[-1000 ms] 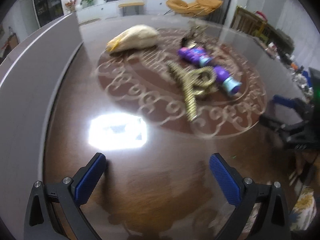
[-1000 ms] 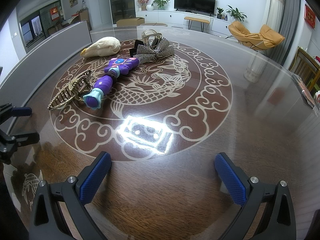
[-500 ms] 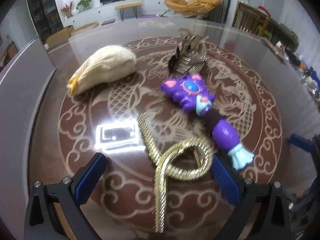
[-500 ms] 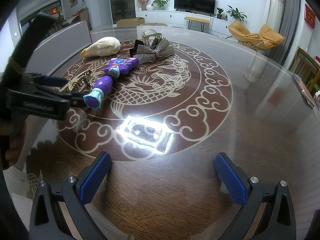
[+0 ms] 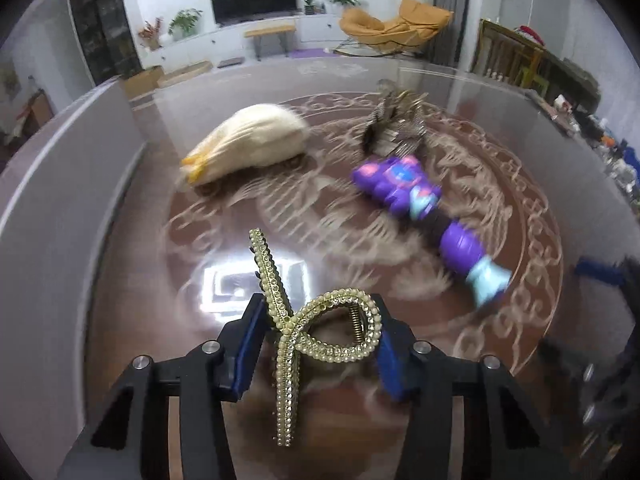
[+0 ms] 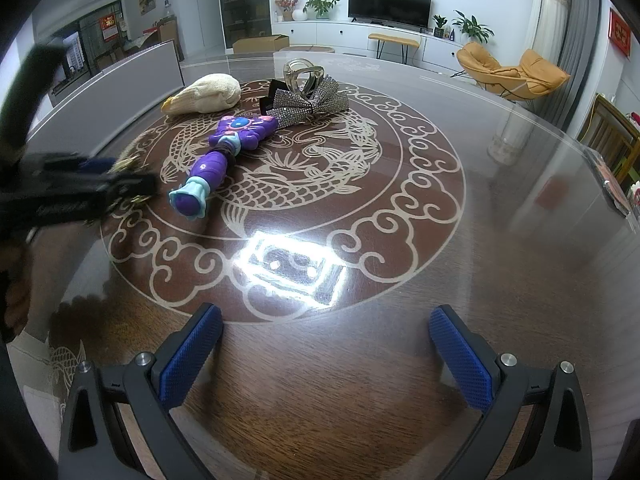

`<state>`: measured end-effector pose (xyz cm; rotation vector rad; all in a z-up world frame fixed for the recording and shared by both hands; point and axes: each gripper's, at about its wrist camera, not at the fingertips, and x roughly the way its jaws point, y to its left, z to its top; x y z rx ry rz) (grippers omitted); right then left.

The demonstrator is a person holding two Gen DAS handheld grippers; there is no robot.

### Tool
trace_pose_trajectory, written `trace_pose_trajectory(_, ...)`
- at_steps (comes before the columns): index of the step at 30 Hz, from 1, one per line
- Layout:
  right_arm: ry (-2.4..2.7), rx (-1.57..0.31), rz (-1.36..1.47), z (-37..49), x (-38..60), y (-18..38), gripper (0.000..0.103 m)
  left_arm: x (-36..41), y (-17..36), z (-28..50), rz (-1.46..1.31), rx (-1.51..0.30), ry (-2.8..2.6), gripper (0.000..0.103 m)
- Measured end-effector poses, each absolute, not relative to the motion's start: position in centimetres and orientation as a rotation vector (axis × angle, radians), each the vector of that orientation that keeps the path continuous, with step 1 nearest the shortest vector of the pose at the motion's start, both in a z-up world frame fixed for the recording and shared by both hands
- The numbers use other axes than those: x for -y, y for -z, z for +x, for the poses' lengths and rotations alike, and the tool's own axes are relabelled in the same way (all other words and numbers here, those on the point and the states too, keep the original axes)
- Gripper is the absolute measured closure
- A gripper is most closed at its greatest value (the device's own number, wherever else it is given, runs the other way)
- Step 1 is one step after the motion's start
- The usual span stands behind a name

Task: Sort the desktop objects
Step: 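Grasp the gold rhinestone hair claw with the left tool while the right tool grasps the purple wand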

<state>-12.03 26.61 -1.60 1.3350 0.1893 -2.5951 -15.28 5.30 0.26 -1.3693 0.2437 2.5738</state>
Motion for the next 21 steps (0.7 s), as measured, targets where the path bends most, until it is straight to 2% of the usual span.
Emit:
trace_pose_trajectory(6, 2.593, -0.184, 1.334, -12.0, -26.7, 1.6, 0.0, -1.2, 0.1, -11.4, -1.377, -0.115, -2.647, 0.053)
trace_pose_trajectory(10, 2.534, -0.016, 1.26, -12.3, -26.7, 0.0, 0.0, -0.3, 0.4, -9.6, -1.352, -0.123, -2.669, 0.053)
trace_pose_trajectory(13, 2.508, 0.0, 1.224, -14.4, -24.7, -1.9, 0.003, 0.7, 0.7, -8.9, -1.339, -0.078, -2.673, 0.053)
trace_pose_trajectory(16, 2.427, -0.11, 1.258, -18.2, -20.1, -2.2, 0.022, 1.3, 0.7, -8.5, -1.336, -0.073, -2.676, 0.053)
trace_pose_trajectory(18, 2.391, -0.154, 1.32, -20.1, -18.3, -1.4, 0.045, 1.0, 0.5, -9.3, -1.334, -0.067, -2.676, 0.053)
trace_pose_trajectory(19, 2.374, -0.161, 1.352, -21.0, -17.5, -0.8, 0.05, 0.9, 0.5, -9.3, -1.332, -0.069, -2.677, 0.053)
trace_pose_trajectory(21, 2.404, -0.203, 1.345, -21.7, -16.5, -0.3, 0.068, 0.9, 0.5, -9.3, -1.327, -0.071, -2.68, 0.053)
